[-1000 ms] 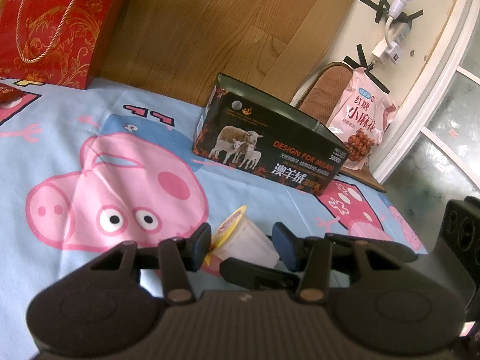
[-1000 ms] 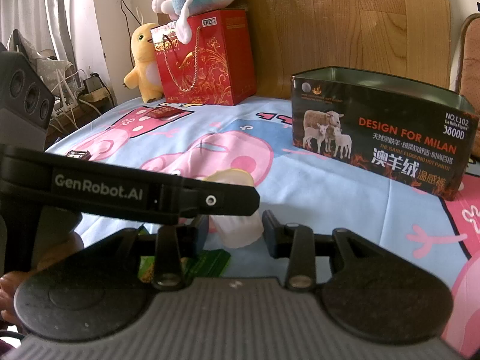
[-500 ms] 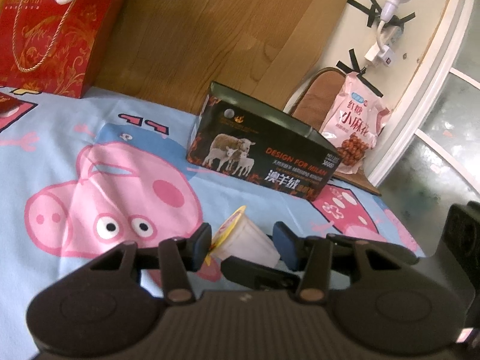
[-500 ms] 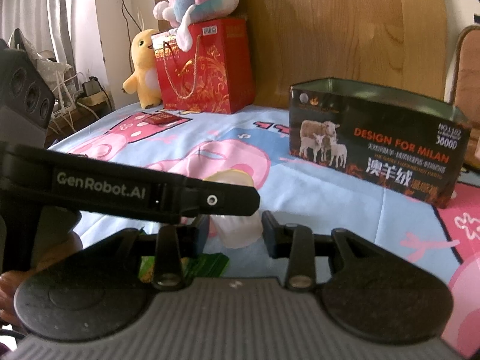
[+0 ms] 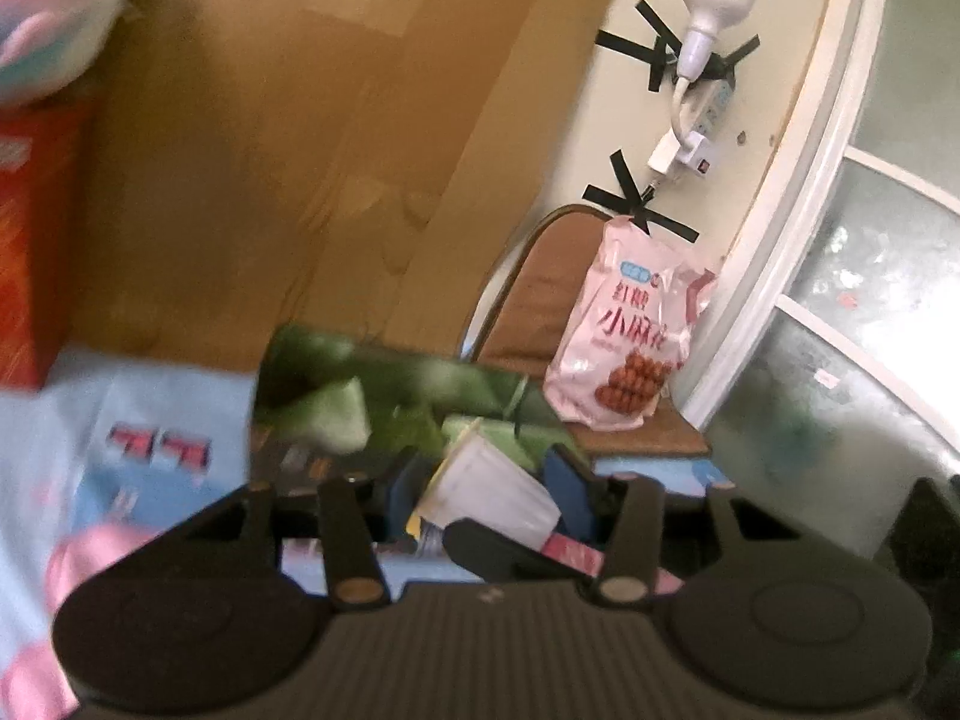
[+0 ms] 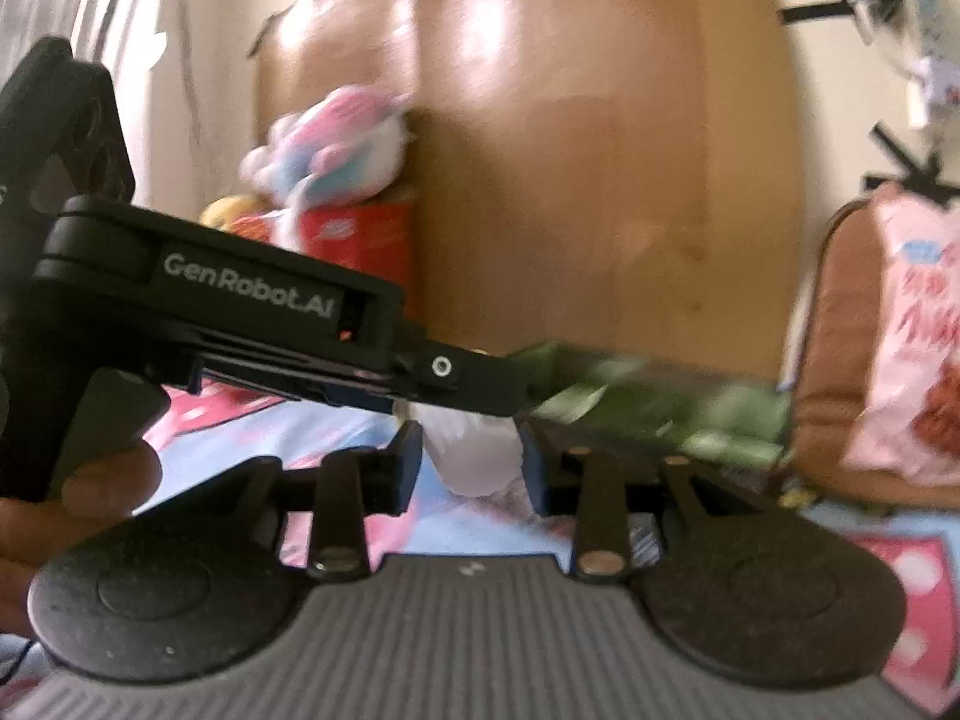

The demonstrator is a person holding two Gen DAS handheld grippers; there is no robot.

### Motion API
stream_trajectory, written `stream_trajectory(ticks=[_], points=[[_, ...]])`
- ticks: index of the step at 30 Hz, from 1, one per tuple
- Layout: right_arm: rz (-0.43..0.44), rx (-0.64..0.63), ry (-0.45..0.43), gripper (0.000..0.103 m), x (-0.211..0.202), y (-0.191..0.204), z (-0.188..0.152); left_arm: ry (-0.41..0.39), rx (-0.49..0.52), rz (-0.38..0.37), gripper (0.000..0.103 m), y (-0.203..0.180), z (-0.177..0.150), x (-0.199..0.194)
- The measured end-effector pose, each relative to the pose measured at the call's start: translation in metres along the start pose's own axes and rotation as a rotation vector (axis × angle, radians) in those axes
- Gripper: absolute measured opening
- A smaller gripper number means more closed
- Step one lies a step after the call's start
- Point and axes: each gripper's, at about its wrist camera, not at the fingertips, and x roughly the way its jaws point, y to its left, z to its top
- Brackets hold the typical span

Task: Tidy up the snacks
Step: 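Lift the cup-shaped snack over the black box and open both tools, then close the left tool on the green cracker packet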

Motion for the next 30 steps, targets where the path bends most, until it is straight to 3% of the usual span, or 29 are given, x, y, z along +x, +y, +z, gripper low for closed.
stream_trajectory(ticks=[3,5,6,12,15,18,21,24,30], points=[[-0.081,-0.009,0.012,0.039,0.027,-0.022,0.007,0.014,0.029,0.058,0.055,-0.006,0.013,0.036],[-0.147,-0.045,0.033,0.041,0.049,-0.028,0.008,0.045,0.035,0.129,0.053,-0.004,0.017,0.057],[-0.17,-0.05,0.033,0.047,0.053,-0.031,0.008,0.052,0.025,0.145,0.051,0.0,0.018,0.06],[-0.135,0.03,-0.026,0.051,0.018,-0.041,-0.004,-0.017,-0.053,0.093,0.052,0.023,0.003,0.001],[-0.052,0.105,0.011,0.052,-0.004,-0.039,-0.018,0.003,-0.107,0.078,0.052,0.036,-0.014,-0.031],[0.105,0.183,0.118,0.061,-0.019,-0.032,-0.033,0.027,-0.146,0.09,0.052,0.046,-0.04,-0.061],[0.244,0.207,0.212,0.062,-0.035,-0.012,-0.051,0.074,-0.178,0.122,0.052,0.054,-0.067,-0.086],[0.33,0.139,0.275,0.065,-0.046,0.015,-0.061,0.106,-0.211,0.131,0.052,0.059,-0.093,-0.107],[0.379,-0.035,0.329,0.069,-0.049,0.058,-0.068,0.126,-0.272,0.113,0.054,0.058,-0.124,-0.131]])
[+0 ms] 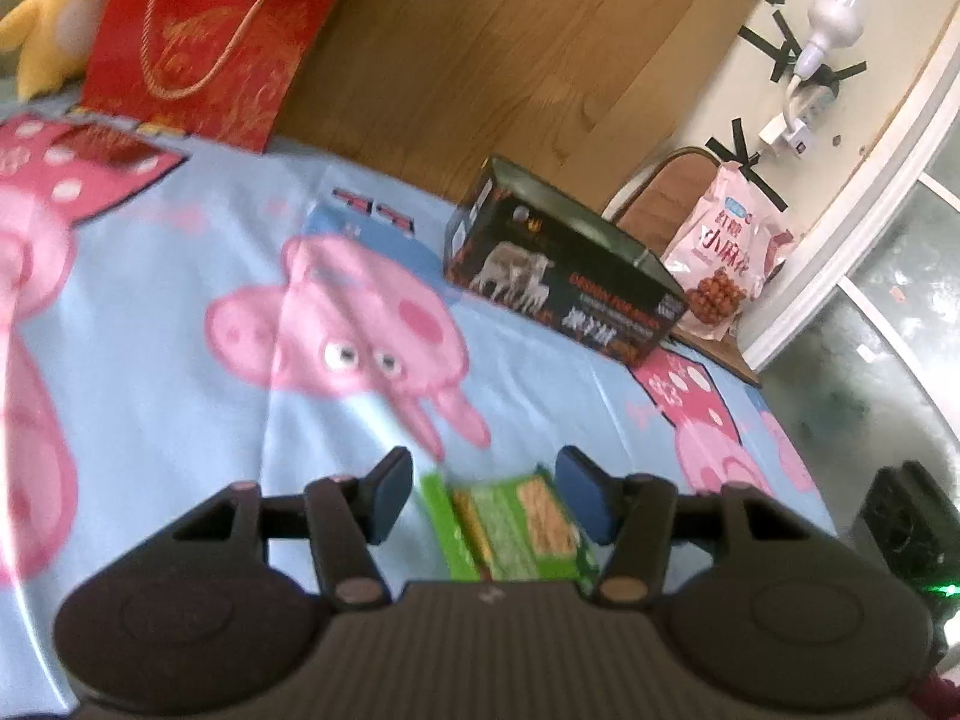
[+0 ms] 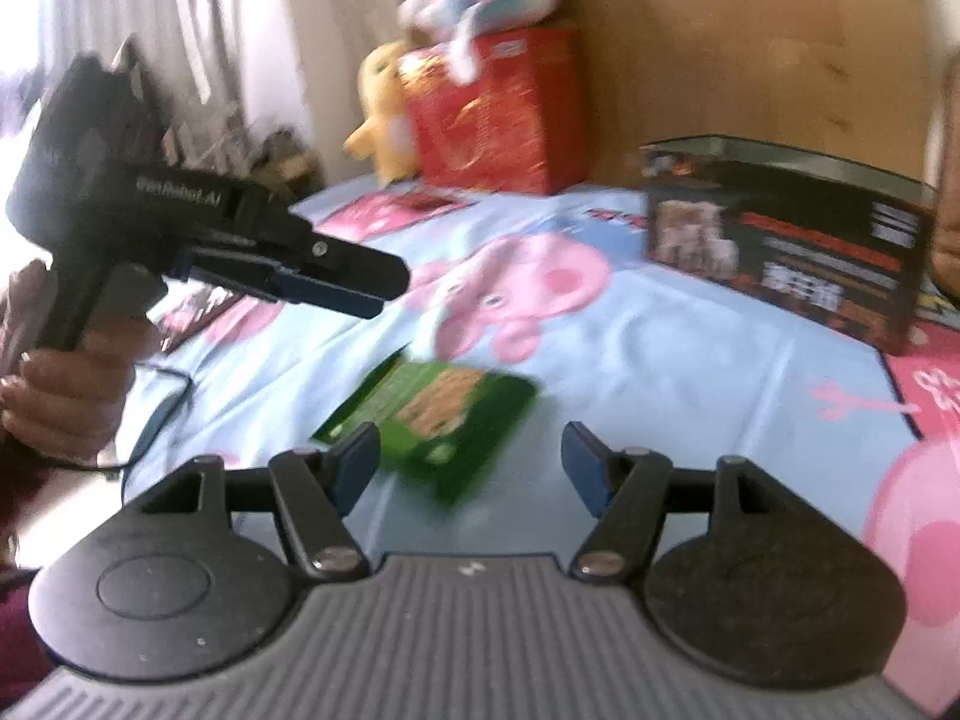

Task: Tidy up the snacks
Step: 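Close the left tool on the green cracker packet, then carry the green cracker packet over the black box and open both tools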

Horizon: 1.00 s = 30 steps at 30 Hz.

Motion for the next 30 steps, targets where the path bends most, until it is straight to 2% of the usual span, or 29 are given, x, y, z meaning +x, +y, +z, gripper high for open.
stream_trajectory(ticks=[6,9,10,12,17,24,30], points=[[-0.059,-0.121,0.041,0.07,0.013,0.016,0.001,0.079,-0.02,-0.032,0.054,-0.001,-0.018,0.013],[-0.064,-0.122,0.038,0.068,0.019,0.014,0.003,0.074,0.029,-0.028,0.049,-0.012,-0.022,0.019],[-0.07,-0.124,0.033,0.067,0.019,0.014,0.004,0.075,0.043,-0.02,0.048,-0.016,-0.022,0.022],[-0.095,-0.126,0.022,0.056,0.016,0.015,0.0,0.077,0.06,-0.004,0.045,-0.021,-0.019,0.028],[-0.129,-0.083,-0.011,0.049,0.01,0.006,0.0,0.094,0.072,-0.01,0.045,-0.028,-0.005,0.042],[-0.222,-0.043,-0.129,0.049,0.001,-0.024,0.026,0.028,0.192,-0.035,0.045,-0.058,0.043,0.062],[-0.3,0.041,-0.241,0.049,0.004,-0.078,0.074,-0.044,0.269,-0.053,0.045,-0.085,0.112,0.1]])
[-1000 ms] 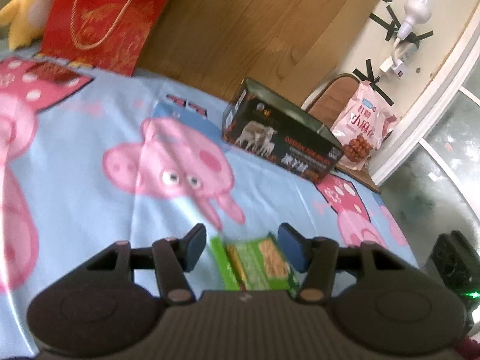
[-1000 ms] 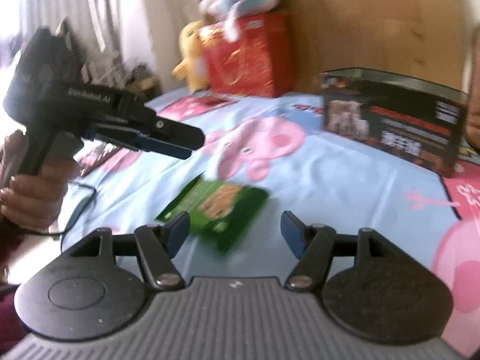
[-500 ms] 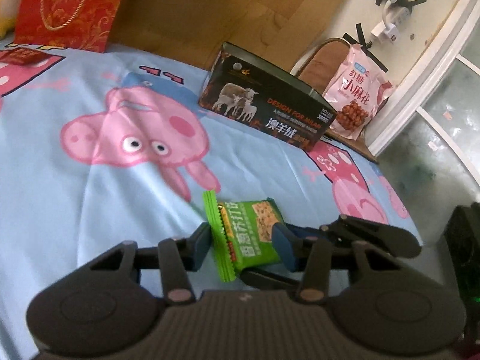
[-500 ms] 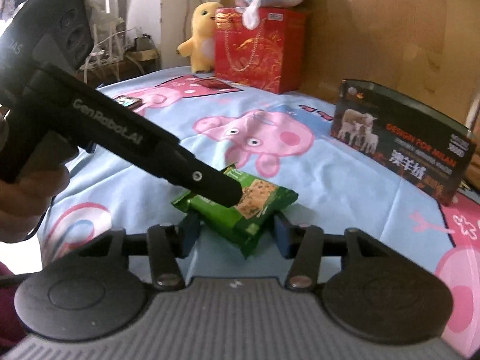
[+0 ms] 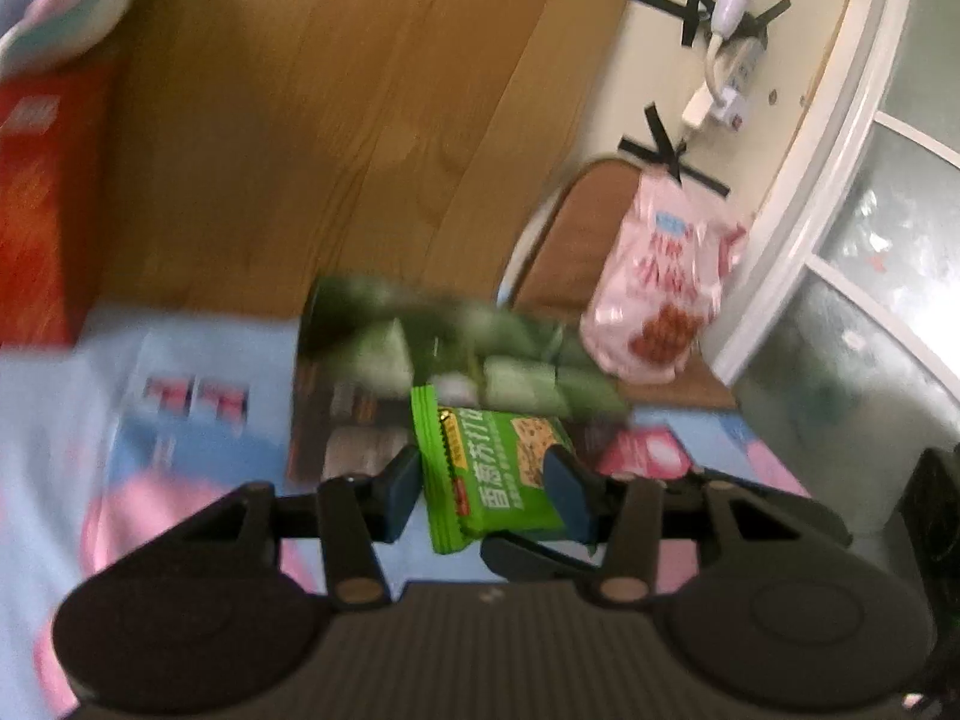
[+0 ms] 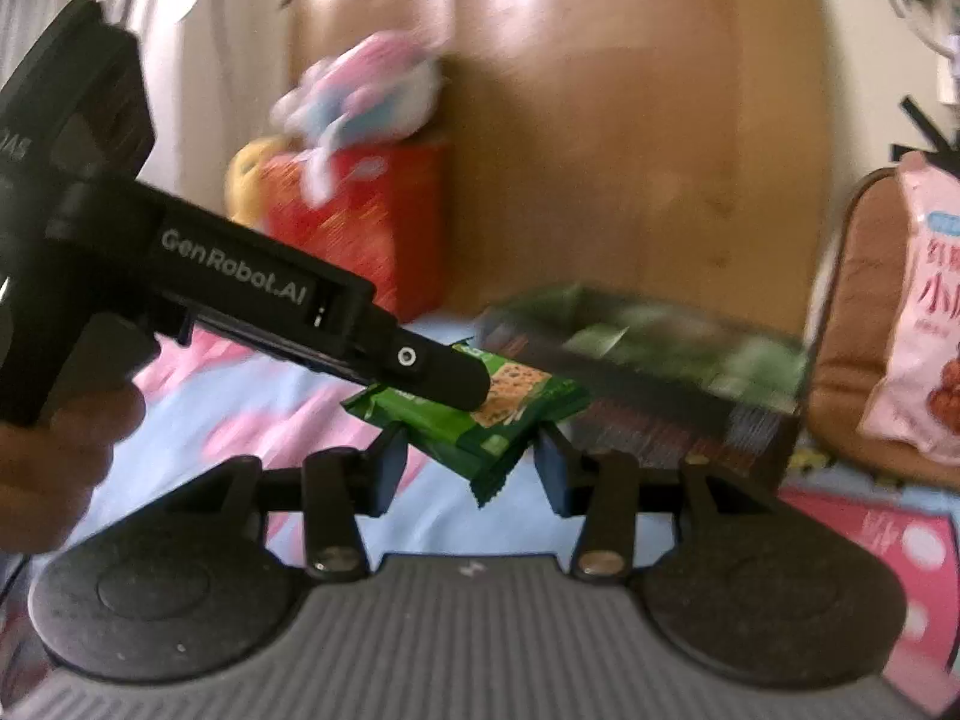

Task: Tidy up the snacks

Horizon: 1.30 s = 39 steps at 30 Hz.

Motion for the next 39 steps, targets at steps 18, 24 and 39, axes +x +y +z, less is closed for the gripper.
stream_trajectory(ticks=[18,24,39], points=[[-0.17,0.175,-0.009,0.058,0.049,-0.054,0.012,0.009,-0.044,0.073,0.048,0.03,0.031,0.065],[-0.274,0.309,-0.116,0.059,-0.008,-0.04,-0.01,-0.014,0.017,0.13,0.051,0.007,0.0,0.018],[-0.237,0.414,0.004,0.064,-0.056,0.015,-0.068,-0.016,0.078,0.302,0.052,-0.032,-0.102,-0.05]])
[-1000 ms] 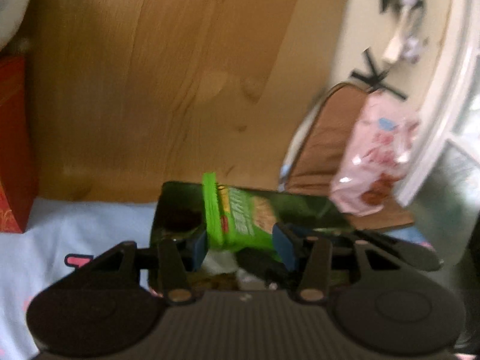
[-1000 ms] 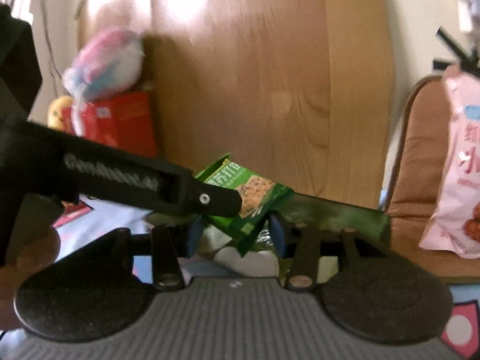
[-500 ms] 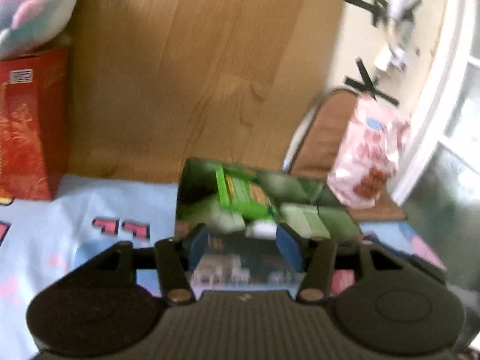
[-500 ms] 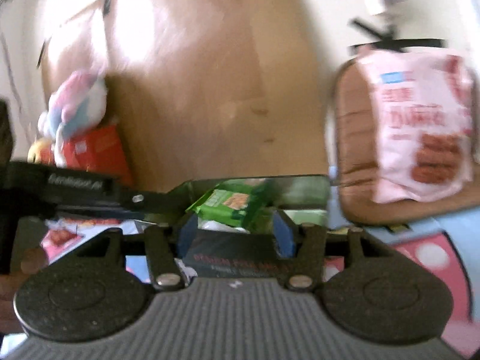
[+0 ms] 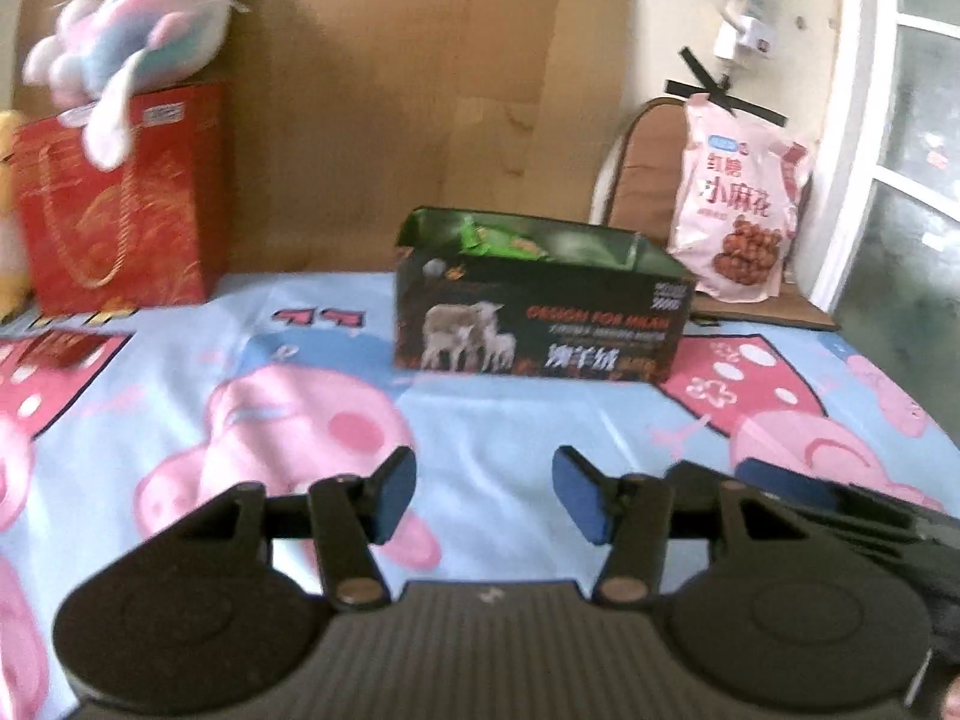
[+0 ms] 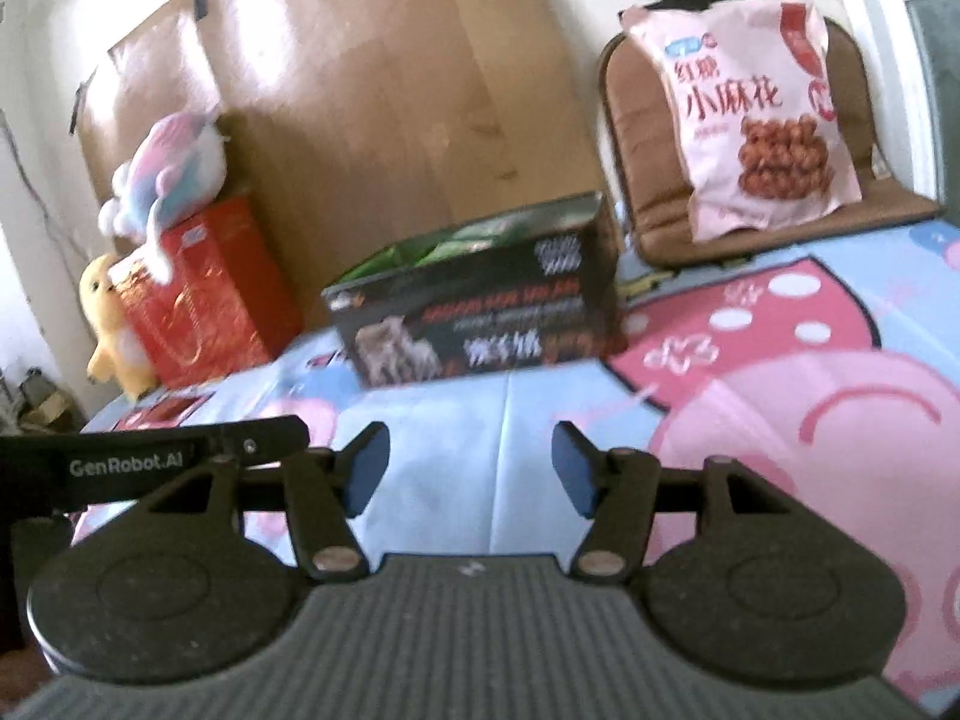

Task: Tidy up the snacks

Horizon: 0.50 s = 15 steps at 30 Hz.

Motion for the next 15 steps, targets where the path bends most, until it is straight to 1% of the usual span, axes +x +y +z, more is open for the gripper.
stream_trajectory(ticks=[2,5,7,10,13,15], points=[[0.022,-0.001,0.017,0.065,-0.006,0.001,-0.004,0.014,-0.016,0.01,0.053,0.001,-0.006,-0.004],[0.042,-0.011,0.022,0.068,-0.019,0.002,-0.011,0.052,-0.036,-0.019,0.053,-0.003,-0.019,-0.009],[0.04,-0.007,0.012,0.069,-0.028,0.0,-0.015,0.065,-0.03,-0.034,0.053,-0.012,-0.028,-0.013],[0.014,0.018,-0.005,0.07,-0.04,-0.009,-0.017,0.055,-0.013,-0.05,0.053,-0.022,-0.035,-0.02],[-0.018,0.032,-0.028,0.07,-0.051,-0.016,-0.019,0.021,-0.021,-0.017,0.053,-0.024,-0.033,-0.028],[-0.033,0.039,-0.038,0.07,-0.056,-0.02,-0.019,0.006,-0.025,0.027,0.054,-0.024,-0.032,-0.03]])
